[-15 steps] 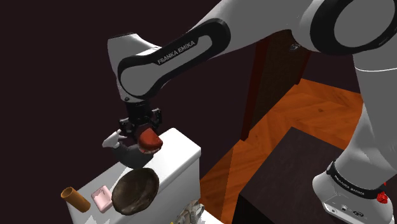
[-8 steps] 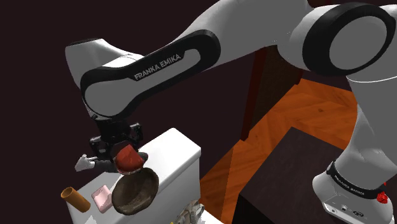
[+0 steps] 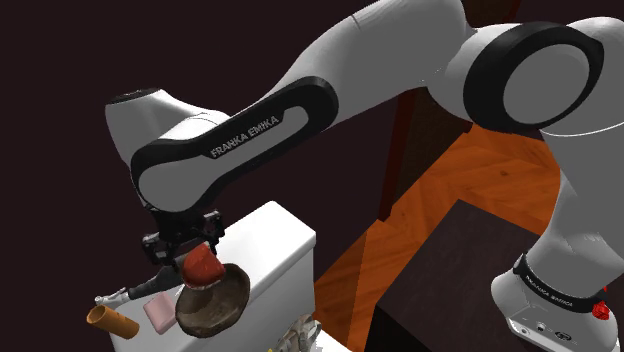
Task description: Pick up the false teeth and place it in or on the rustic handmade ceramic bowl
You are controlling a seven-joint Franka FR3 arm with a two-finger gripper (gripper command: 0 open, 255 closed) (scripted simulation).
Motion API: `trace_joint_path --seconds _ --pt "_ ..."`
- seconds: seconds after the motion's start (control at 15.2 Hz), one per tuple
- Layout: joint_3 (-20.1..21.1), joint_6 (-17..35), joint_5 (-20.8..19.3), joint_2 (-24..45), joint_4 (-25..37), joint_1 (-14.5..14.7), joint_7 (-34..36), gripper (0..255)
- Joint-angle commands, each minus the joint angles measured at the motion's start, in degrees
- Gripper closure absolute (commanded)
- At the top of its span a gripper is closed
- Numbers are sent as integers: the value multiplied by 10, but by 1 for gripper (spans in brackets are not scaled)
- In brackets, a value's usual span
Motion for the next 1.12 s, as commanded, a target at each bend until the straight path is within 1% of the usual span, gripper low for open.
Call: trace_joint_path --seconds 0.0,0.53,1.06 --pt "-1 13 -1 5 -8 0 0 255" --pt "-6 57 -6 32 -25 2 -1 255" --pt "-6 58 -7 34 -25 2 -1 255"
